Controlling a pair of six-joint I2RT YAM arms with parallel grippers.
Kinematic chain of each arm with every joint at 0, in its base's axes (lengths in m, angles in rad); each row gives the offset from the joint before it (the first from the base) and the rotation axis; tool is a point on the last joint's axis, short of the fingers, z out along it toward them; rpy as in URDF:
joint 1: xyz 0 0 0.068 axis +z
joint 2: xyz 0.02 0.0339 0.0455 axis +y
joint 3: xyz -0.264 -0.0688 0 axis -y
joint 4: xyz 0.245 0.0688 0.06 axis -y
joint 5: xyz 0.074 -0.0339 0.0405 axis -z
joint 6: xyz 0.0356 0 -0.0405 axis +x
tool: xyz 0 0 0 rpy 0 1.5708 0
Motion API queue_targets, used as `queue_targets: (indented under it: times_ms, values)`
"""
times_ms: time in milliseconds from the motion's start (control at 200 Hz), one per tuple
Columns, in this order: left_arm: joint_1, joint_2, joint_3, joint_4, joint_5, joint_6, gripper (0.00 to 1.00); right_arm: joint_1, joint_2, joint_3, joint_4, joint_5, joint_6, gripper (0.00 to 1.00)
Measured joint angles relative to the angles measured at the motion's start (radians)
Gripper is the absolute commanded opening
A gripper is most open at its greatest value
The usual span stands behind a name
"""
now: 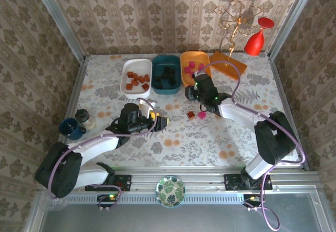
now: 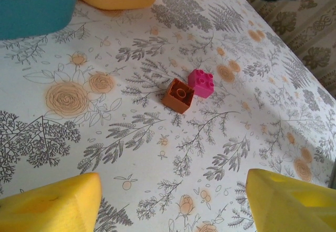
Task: Sort the legos into containers by color
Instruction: Place the lego in the container, then pick up the lego from the center of the table.
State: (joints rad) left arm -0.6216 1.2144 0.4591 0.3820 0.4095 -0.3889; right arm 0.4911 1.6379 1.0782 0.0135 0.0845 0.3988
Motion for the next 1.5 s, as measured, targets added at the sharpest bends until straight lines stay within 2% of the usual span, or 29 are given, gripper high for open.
queue_targets:
  times_ms: [265,545,720,855,1020,1330,1500]
  values:
    - [0.0,-0.056,0.0,-0.019,-0.018,0.0,0.74,-0.09,0.25,0.265,0.005,-0.049,-0.002,0.29]
    - [-0.007,-0.08,0.0,-0.044,-0.018,-0.02,0.74,-0.164,0.517,0.572,-0.081,0.005,-0.015,0.31]
    - [-0.027,-0.08,0.001,-0.046,-0.017,-0.03,0.74,-0.166,0.616,0.737,-0.178,0.094,-0.085,0.42]
    - [-0.04,-0.077,0.011,-0.046,-0.017,-0.03,0.74,-0.163,0.613,0.757,-0.214,0.148,-0.137,0.51]
    - [-0.048,-0.048,0.029,-0.038,-0.017,-0.03,0.74,-0.145,0.497,0.603,-0.217,0.18,-0.183,0.6]
    - [-0.067,0.096,0.101,-0.033,0.008,-0.023,0.74,-0.032,-0.016,0.041,-0.177,0.167,-0.171,0.72]
    - [-0.083,0.161,0.133,0.004,0.062,0.018,0.75,0.009,-0.182,-0.17,-0.215,0.163,-0.136,0.74]
